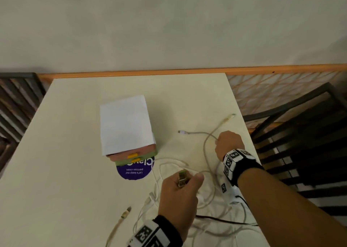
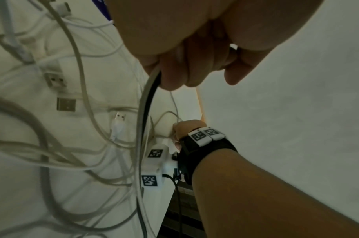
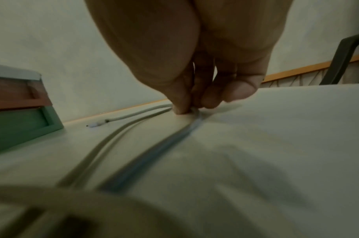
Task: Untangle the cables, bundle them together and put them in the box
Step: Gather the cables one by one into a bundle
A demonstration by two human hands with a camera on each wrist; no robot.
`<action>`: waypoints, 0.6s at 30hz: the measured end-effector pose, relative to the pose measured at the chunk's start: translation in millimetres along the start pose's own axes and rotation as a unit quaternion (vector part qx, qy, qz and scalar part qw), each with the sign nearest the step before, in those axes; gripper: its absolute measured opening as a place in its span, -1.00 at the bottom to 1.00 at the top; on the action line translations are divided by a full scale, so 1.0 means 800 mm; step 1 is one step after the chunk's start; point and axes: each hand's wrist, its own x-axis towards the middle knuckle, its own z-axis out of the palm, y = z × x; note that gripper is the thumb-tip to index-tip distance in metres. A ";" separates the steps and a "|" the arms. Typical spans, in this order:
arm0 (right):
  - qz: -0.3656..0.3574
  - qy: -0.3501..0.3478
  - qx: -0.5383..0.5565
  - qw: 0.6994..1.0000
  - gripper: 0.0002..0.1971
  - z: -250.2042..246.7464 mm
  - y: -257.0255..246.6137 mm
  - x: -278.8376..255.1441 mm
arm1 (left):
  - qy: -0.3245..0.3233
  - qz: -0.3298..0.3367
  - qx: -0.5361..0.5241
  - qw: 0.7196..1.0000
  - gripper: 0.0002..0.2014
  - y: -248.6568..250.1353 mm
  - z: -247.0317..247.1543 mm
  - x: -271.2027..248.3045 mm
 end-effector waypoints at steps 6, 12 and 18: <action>0.003 0.049 0.250 0.967 -0.90 -0.005 -0.007 -0.018 | 0.007 -0.031 -0.062 0.998 -0.52 0.016 0.011 0.013; -0.181 0.086 0.456 0.867 -0.86 -0.061 -0.003 -0.108 | 0.003 -0.068 -0.212 0.975 -0.55 0.037 0.035 0.035; -0.343 0.021 0.347 0.872 -0.80 -0.066 0.042 -0.167 | 0.010 -0.061 -0.288 0.956 -0.66 0.059 0.042 0.044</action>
